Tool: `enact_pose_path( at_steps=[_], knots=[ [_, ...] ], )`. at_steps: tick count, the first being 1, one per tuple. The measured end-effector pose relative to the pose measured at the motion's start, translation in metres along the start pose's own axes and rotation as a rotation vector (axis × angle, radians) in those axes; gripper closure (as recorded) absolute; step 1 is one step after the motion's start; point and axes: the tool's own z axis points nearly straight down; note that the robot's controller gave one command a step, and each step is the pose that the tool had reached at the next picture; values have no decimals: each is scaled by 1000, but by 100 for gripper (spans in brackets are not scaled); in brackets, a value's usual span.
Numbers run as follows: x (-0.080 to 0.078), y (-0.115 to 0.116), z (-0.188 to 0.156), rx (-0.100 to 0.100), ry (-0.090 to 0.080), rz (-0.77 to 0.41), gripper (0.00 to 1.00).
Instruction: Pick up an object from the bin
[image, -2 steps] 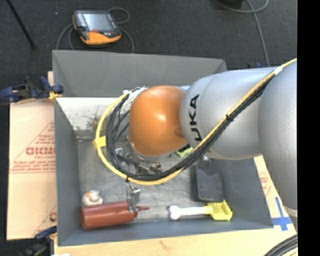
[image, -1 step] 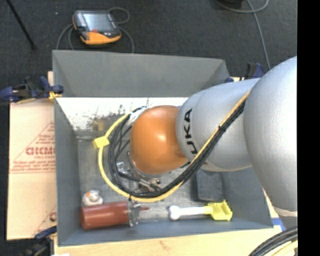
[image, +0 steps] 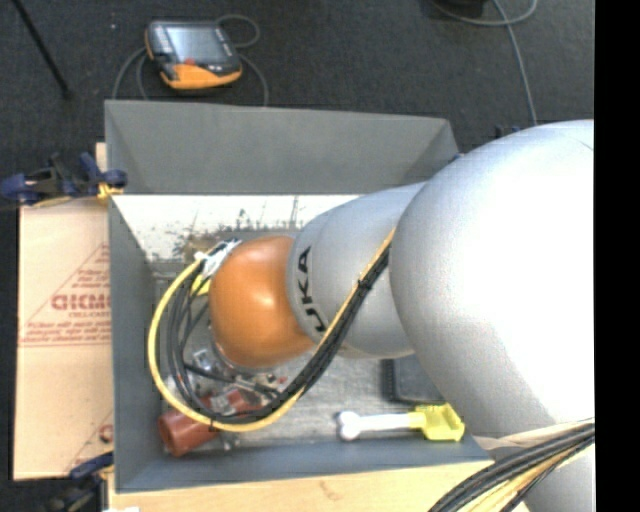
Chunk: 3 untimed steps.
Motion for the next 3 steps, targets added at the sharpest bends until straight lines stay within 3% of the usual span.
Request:
enact_pose_path(
  at_steps=[1,2,3],
  knots=[
    [6,1,3,0,21,3,0],
    [6,1,3,-1,21,4,0],
    [-11,0,-7,2,-16,-722,100]
  ],
)
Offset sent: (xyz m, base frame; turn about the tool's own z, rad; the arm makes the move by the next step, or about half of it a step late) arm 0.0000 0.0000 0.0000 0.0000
